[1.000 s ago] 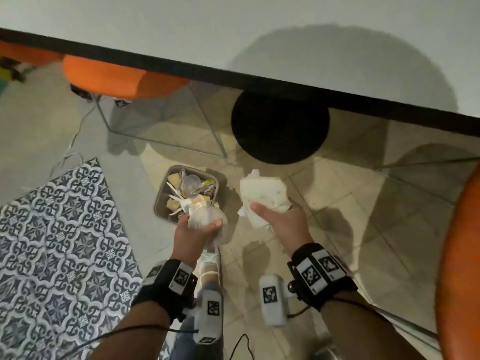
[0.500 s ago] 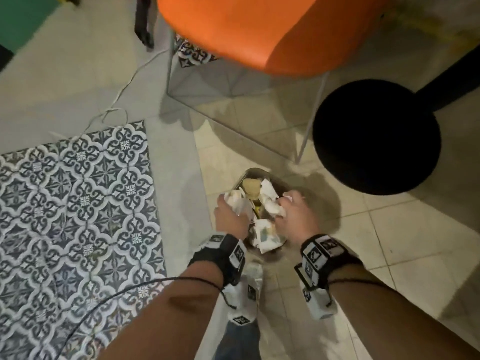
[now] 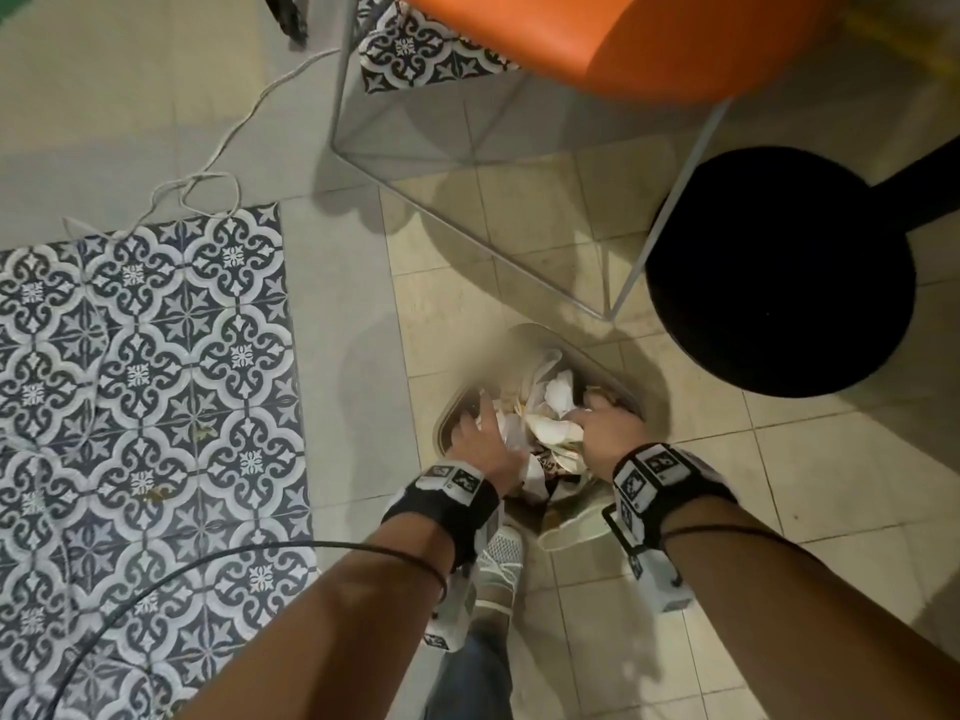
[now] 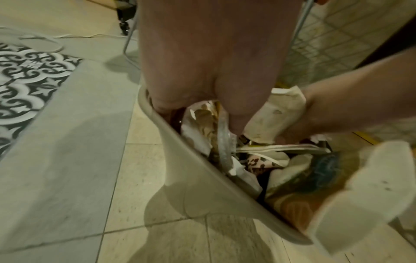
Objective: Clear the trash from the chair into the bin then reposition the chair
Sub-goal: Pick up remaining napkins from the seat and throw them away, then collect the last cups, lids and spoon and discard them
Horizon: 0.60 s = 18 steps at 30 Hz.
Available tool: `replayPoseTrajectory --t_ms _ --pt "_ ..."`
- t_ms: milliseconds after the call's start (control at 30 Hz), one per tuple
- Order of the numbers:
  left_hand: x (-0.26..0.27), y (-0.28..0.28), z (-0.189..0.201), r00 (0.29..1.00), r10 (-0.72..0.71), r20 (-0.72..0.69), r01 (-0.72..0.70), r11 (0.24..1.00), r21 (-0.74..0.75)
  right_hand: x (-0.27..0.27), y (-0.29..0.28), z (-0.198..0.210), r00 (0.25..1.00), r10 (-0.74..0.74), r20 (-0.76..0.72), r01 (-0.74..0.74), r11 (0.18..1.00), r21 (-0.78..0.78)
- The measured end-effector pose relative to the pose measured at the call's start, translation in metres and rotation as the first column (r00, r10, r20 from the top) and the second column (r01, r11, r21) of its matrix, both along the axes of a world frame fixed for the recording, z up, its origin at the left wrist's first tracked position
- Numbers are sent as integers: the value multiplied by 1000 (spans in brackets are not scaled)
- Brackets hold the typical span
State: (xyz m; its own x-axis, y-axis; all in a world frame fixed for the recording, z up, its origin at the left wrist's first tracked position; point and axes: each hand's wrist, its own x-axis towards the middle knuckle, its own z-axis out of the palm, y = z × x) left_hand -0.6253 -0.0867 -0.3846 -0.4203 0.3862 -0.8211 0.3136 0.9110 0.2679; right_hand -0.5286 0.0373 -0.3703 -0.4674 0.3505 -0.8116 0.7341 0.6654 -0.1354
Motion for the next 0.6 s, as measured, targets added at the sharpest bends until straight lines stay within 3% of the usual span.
replayPoseTrajectory --t_ms 167,267,367,600 --pt "-2 0 7 994 90 -65 -82 990 115 8 1 7 987 -92 -130 86 995 -52" --pt "4 2 20 983 9 -182 27 981 194 13 1 18 980 -98 -173 87 994 -70" --pt "7 3 36 959 -94 -267 145 974 177 18 -1 31 974 -107 -202 94 993 -71" --pt "26 7 88 929 -144 -341 220 956 194 53 0 81 936 -209 -283 206 978 -38"
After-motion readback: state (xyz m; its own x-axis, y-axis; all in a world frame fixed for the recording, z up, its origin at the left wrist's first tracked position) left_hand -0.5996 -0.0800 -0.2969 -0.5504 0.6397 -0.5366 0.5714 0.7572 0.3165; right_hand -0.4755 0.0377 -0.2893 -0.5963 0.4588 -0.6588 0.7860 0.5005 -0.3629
